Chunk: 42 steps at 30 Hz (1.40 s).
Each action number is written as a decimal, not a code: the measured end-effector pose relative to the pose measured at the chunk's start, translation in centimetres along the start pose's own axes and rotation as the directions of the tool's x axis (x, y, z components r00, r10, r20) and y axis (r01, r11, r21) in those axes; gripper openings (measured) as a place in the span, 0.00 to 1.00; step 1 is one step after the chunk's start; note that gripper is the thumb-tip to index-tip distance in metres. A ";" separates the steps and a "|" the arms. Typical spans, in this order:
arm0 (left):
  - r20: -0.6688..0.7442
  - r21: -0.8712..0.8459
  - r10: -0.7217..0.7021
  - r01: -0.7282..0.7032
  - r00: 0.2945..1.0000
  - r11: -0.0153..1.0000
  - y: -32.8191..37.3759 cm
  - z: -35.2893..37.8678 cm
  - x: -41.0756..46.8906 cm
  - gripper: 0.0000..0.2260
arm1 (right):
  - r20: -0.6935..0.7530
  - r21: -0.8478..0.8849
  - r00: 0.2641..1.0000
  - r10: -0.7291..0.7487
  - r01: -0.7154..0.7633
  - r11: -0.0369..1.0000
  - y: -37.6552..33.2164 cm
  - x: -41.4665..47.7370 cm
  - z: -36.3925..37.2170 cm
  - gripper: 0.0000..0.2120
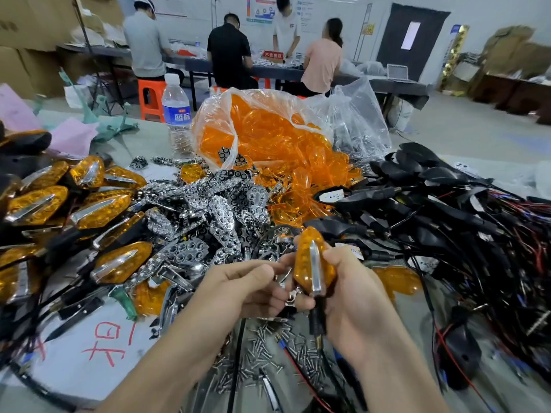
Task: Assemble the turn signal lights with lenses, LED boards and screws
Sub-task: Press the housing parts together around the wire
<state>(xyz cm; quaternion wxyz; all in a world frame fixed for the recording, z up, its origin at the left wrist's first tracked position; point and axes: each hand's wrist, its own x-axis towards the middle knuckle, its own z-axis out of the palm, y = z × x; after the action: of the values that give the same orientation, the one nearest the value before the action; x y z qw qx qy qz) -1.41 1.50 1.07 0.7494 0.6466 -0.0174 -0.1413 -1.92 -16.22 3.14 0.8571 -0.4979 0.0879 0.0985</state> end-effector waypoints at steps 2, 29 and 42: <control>-0.141 0.065 0.057 -0.048 0.988 0.997 -0.5 0.4 0.2 0.08 | -0.007 -0.062 1.000 0.017 -0.017 0.998 0.3 0.0 0.4 0.17; -0.049 -0.198 0.068 -0.077 0.996 0.977 -0.3 1.1 0.9 0.18 | 0.088 -0.276 0.995 0.054 -0.028 0.961 2.6 -0.5 3.1 0.12; -0.093 0.019 0.233 -0.232 0.968 0.973 -1.5 0.2 1.9 0.16 | 0.137 -0.213 0.991 -0.009 0.038 0.976 2.7 -0.4 3.1 0.08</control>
<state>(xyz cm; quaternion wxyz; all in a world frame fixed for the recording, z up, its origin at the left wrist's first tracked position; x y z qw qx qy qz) 0.09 0.70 -0.67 0.7582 0.6490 -0.0582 -0.0219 -2.83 -12.23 2.53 0.8034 -0.5807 0.0125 0.1309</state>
